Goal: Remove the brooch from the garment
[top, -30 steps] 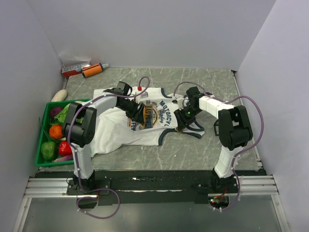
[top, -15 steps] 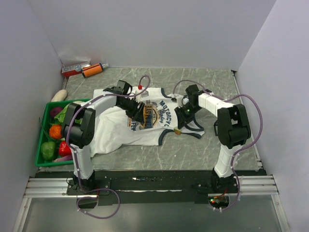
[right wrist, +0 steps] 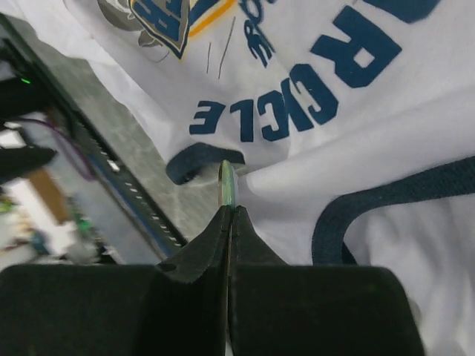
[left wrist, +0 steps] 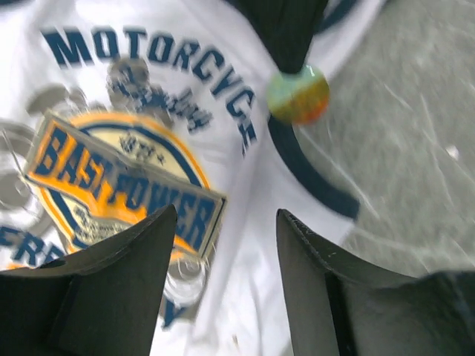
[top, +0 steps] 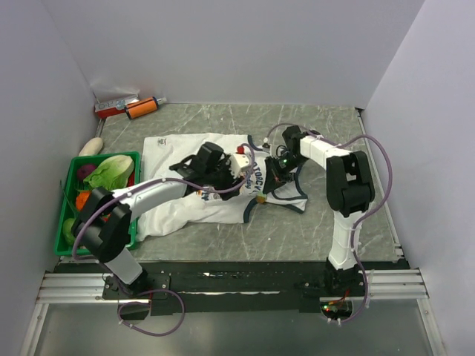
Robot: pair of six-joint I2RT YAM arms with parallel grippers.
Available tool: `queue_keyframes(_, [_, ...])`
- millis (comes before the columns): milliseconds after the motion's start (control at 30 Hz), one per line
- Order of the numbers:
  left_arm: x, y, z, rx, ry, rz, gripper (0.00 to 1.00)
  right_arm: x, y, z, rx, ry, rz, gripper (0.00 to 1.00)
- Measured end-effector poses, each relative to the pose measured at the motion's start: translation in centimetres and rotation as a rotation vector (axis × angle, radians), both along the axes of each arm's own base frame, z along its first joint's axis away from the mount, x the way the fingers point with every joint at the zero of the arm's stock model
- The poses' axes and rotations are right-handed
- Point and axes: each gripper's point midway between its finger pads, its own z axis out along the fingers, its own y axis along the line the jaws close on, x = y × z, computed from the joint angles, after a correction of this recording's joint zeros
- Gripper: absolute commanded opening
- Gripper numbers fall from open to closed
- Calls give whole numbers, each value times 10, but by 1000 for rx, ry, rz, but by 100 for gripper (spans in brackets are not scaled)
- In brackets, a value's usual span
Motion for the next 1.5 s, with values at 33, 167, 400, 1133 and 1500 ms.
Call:
queue_keyframes(33, [1,-8,0,3,-22,-2,61,-1,0,-3,6,39,-25,0])
queue_keyframes(167, [9,-41,-5,11,-81,-20,58,0,-7,-14,-3,190,-158,0])
queue_keyframes(400, [-14,-80,-38,19,-37,-101,53,-1,-24,-18,-19,392,-383,0])
queue_keyframes(1133, [-15,-109,-52,-6,4,-122,45,-5,-8,-16,110,555,-469,0])
queue_keyframes(1500, [-6,-106,-59,34,-23,-105,20,-2,-6,-17,136,535,-470,15])
